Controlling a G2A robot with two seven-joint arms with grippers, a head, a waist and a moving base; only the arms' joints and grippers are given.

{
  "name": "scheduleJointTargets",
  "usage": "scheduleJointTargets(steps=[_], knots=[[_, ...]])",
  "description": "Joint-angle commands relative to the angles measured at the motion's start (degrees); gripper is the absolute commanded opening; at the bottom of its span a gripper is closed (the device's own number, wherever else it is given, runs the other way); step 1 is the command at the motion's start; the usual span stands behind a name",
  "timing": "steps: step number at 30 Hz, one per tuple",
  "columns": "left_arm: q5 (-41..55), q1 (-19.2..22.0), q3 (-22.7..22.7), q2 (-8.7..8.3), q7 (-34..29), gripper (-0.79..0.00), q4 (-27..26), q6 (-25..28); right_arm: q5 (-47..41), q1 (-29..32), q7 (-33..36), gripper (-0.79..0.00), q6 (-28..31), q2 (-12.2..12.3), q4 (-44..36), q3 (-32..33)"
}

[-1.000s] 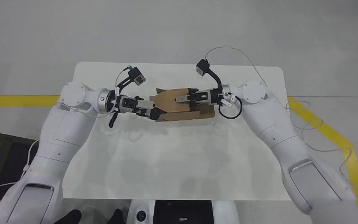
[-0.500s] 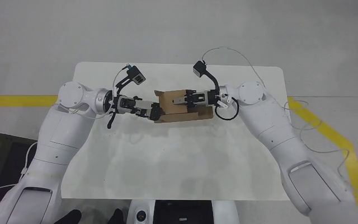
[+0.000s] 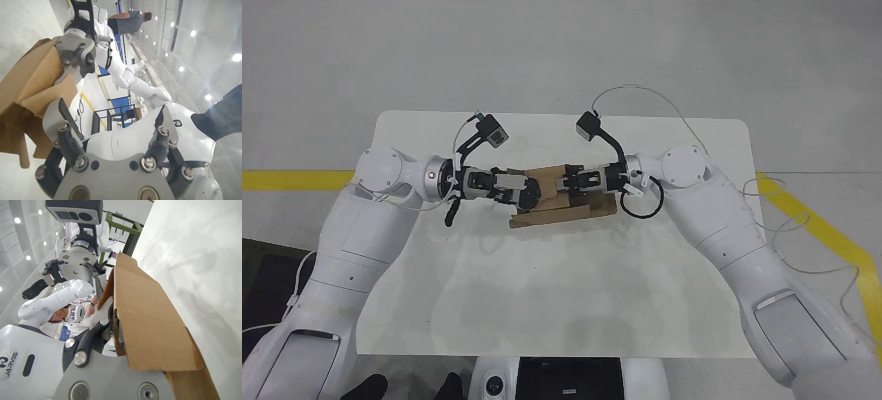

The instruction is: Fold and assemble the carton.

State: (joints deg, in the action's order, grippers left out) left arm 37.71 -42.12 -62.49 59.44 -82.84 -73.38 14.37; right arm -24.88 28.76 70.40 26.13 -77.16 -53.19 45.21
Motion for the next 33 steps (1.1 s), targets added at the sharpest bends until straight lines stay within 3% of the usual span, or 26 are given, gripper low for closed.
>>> scheduleJointTargets(steps=[1, 21, 33], knots=[[-0.4, 0.0, 0.2, 0.07, 0.3, 0.0, 0.2, 0.2, -0.1, 0.0, 0.3, -0.785, 0.0, 0.0, -0.3, 0.1], [2.4, -0.5, -2.3, -0.09, 1.3, 0.0, 1.9, -0.6, 0.8, 1.1, -0.2, -0.785, -0.6, 0.9, 0.2, 3.9], [-0.7, -0.4, -2.1, 0.01, 3.4, 0.0, 4.4, 0.2, 0.9, 3.0, 6.4, -0.785, -1.7, 1.4, -3.7, 3.7]])
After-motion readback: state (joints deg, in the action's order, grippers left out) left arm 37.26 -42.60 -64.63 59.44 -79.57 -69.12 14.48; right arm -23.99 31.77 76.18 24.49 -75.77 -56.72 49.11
